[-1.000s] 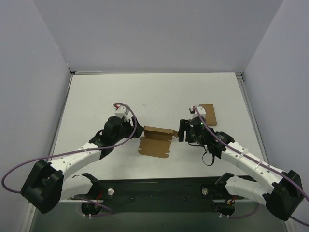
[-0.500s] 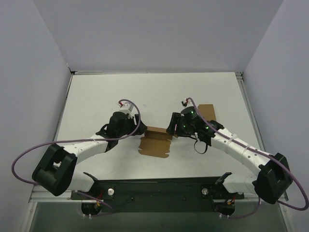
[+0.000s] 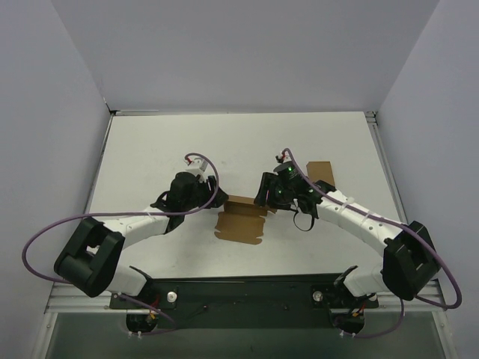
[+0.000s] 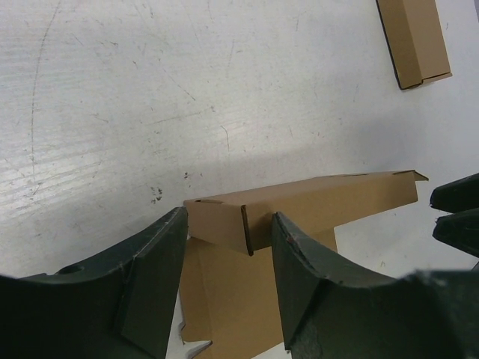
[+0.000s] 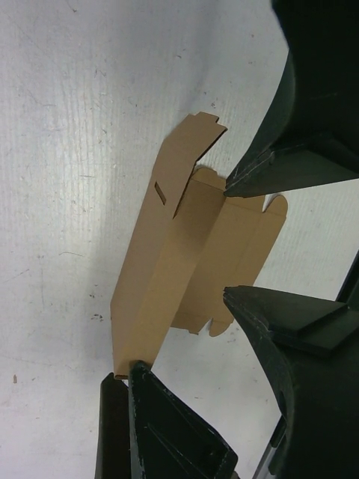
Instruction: Fold the paper box
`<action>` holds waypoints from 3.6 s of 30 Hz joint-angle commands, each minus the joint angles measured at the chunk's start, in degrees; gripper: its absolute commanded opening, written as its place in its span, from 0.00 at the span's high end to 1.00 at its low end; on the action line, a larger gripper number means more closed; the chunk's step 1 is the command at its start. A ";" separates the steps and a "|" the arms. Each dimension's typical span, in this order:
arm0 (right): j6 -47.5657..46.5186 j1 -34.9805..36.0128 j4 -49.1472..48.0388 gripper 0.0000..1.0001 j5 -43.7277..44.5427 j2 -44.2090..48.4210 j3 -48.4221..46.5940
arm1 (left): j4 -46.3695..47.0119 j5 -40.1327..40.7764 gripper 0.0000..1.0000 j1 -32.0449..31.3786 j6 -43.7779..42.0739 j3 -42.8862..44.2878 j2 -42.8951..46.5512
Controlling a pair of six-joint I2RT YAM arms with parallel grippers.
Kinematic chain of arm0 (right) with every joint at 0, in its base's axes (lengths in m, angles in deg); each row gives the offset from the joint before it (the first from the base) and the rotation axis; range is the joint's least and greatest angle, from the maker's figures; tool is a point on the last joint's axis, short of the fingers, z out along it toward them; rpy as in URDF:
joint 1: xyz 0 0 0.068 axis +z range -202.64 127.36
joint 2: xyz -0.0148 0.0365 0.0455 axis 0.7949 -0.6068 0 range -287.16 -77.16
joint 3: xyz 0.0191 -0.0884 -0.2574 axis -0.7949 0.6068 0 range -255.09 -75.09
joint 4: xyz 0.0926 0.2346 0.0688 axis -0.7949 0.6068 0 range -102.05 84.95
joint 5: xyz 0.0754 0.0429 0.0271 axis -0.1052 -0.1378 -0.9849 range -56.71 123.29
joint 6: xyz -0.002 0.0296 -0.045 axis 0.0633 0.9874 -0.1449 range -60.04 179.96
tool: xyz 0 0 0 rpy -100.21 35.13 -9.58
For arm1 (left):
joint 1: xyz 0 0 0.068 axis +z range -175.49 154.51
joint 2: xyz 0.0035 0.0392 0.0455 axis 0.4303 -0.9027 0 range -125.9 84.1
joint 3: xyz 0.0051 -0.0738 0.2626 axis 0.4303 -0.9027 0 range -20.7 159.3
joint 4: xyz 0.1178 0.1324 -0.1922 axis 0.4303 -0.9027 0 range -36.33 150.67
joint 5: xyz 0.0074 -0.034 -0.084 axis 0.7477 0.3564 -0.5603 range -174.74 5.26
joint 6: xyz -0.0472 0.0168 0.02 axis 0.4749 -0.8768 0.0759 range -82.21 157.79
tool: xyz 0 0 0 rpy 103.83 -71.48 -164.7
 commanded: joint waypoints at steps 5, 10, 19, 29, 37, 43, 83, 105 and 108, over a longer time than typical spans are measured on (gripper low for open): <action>-1.27 -0.82 -1.22 0.50 -0.28 -2.55 -2.76 | 4.15 -1.61 0.44 0.57 0.80 0.68 -0.64; -1.62 -1.00 -1.92 0.50 -0.46 -3.96 -2.94 | 4.77 -2.05 0.45 0.57 1.06 0.32 -0.64; -2.68 -2.05 -5.00 0.50 -2.04 -5.28 -2.06 | 6.09 -3.19 0.45 0.57 1.06 -0.73 -0.64; -1.98 -3.37 -5.26 0.57 -2.92 -6.95 -1.54 | 7.32 -3.63 0.49 0.57 1.06 -2.05 -0.55; -1.89 -3.98 -6.93 0.58 -4.77 -7.74 -1.27 | 7.67 -3.90 0.50 0.57 1.06 -2.05 -0.90; -2.24 -3.98 -4.21 0.60 -0.64 -2.66 -0.13 | 6.70 -2.49 0.51 0.57 0.89 -2.49 0.42; -1.18 -0.03 -2.27 0.63 1.12 -9.85 -5.05 | 8.99 -3.19 0.53 0.48 1.24 -4.69 1.39; 2.77 -4.25 -11.59 0.61 -9.07 -10.90 -2.94 | 11.89 -4.77 0.54 0.05 0.62 -5.48 0.07; 2.95 -4.34 -11.24 0.62 -8.99 -11.17 -2.77 | 11.98 -4.69 0.54 -0.13 0.63 -5.39 -0.11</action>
